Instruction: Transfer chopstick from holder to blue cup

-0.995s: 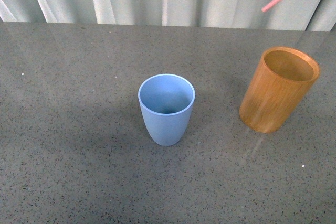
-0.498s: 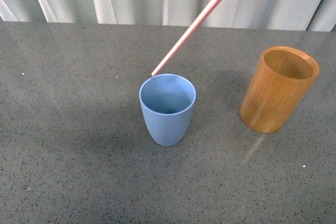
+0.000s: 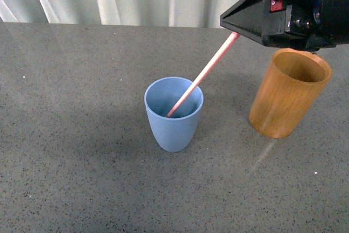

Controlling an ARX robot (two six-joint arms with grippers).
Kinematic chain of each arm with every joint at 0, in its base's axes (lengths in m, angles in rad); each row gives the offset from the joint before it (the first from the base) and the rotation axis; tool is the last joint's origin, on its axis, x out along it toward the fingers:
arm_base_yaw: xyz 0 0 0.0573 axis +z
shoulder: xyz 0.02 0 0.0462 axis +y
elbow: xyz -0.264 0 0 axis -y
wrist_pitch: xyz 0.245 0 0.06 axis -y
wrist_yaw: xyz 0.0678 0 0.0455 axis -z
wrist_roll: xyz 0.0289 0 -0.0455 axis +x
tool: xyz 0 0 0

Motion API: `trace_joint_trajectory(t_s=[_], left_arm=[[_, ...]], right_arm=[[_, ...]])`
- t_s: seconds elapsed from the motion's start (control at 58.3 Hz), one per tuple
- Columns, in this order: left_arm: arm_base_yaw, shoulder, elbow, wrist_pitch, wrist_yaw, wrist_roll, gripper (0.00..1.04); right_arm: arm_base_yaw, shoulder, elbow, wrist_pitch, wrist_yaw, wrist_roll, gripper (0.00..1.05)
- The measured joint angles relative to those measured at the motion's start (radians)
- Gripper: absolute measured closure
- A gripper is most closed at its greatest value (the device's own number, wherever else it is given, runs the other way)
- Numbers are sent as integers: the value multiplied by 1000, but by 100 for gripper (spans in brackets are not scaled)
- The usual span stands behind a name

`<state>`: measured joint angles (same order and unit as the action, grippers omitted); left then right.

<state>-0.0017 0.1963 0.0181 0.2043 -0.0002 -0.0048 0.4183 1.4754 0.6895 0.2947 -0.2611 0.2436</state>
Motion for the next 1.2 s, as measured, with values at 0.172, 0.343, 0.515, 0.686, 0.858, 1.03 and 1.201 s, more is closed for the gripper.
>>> trace_joint_trajectory(t_s=[0.172, 0.343, 0.515, 0.686, 0.858, 1.03, 1.201], left_arm=[[0, 0, 0, -1, 2, 0, 7], [0, -1, 0, -1, -2, 0, 7], [0, -1, 0, -1, -1, 0, 7], [0, -1, 0, -1, 0, 0, 7], [0, -1, 0, -1, 0, 0, 7], [0, -2, 0, -1, 0, 0, 7], [0, -1, 0, -1, -1, 0, 7]], right_arm=[[4, -2, -159, 463, 481, -147, 99], [-89, -146, -353, 695, 585, -224, 104], [-167, -282, -475, 667, 501, -240, 104], [-238, -436, -559, 600, 433, -240, 104], [-285, -502, -634, 606, 386, -241, 104], [-320, -644, -660, 496, 356, -241, 104], [-413, -787, -664, 371, 268, -240, 104]])
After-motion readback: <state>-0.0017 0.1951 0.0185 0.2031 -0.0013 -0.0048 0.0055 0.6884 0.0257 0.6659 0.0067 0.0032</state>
